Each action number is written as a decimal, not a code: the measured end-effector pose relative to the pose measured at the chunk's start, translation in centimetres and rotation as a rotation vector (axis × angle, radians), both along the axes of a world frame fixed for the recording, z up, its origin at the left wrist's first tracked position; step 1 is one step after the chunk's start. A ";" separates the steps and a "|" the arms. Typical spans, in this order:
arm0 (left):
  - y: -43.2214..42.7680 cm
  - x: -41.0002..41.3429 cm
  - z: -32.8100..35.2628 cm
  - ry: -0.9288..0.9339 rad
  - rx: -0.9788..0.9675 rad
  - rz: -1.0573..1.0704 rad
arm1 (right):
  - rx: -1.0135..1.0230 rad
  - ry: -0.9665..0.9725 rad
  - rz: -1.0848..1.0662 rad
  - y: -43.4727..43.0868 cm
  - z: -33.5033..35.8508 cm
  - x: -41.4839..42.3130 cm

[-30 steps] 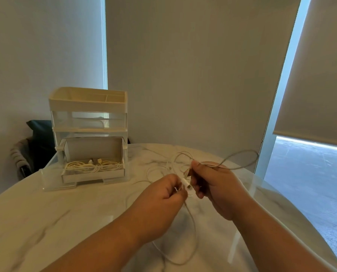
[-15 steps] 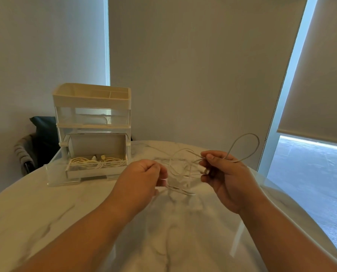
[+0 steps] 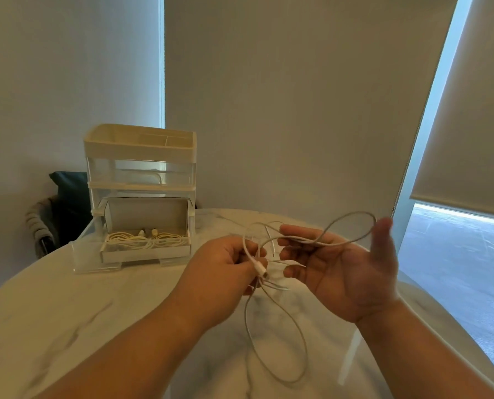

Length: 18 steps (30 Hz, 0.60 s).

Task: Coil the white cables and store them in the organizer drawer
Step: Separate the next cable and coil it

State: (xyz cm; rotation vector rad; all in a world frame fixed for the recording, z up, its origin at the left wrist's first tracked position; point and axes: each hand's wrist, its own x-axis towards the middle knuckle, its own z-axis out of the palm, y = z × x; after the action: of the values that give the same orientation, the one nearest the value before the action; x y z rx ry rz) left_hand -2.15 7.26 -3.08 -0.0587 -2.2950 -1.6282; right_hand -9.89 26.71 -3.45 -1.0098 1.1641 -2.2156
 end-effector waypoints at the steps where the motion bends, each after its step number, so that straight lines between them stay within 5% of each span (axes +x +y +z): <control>1: -0.3 -0.1 0.2 -0.011 0.004 -0.004 | -0.012 -0.007 0.015 0.2 0.1 -0.1; 10: -1.4 -0.4 0.0 0.010 0.062 0.040 | -0.104 -0.185 -0.309 0.9 1.3 -0.2; 14: -1.3 -0.3 0.1 0.048 0.030 0.054 | 0.336 0.127 -0.755 0.1 0.6 -0.5; 18: -1.0 -0.4 -0.2 0.112 -0.041 0.098 | 0.598 0.354 -0.792 -1.1 0.0 0.6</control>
State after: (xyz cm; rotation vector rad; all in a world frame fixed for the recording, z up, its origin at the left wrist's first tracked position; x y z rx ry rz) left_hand -2.52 6.26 -3.29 -0.0447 -2.2105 -1.4917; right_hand -9.29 25.60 -3.46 -0.7582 2.5418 -1.9656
